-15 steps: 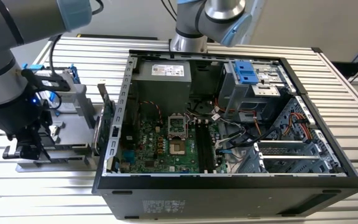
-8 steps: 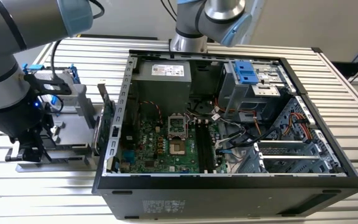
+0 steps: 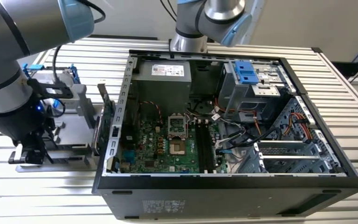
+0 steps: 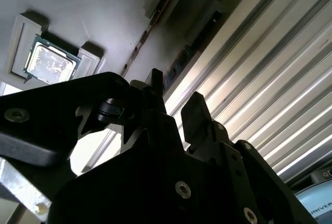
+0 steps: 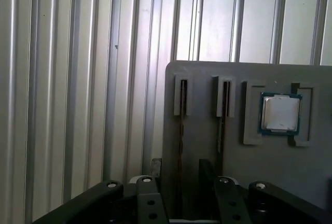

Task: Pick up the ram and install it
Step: 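Pick up the ram and move it above insertion slot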

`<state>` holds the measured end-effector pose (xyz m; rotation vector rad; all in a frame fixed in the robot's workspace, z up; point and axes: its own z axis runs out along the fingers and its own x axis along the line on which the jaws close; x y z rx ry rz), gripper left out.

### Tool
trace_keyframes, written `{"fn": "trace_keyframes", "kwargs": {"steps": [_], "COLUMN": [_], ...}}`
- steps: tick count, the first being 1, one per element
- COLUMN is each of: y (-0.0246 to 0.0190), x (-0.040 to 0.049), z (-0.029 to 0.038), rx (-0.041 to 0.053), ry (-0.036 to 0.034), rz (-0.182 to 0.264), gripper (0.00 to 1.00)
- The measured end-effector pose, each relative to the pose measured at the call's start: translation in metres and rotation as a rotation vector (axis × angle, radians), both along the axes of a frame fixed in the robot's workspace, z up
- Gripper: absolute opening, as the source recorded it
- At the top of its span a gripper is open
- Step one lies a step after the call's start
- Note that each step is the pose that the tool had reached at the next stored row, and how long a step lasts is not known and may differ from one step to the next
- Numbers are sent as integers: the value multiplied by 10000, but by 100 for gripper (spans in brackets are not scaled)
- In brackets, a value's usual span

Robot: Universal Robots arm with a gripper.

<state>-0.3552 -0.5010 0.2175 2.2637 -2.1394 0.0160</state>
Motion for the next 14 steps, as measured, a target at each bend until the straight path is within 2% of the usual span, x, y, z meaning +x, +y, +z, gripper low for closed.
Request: {"fn": "trace_keyframes", "kwargs": {"steps": [14], "y": [0], "x": [0], "z": [-150], "rx": [0], "ry": [0], "rz": [-1], "gripper": [0]}}
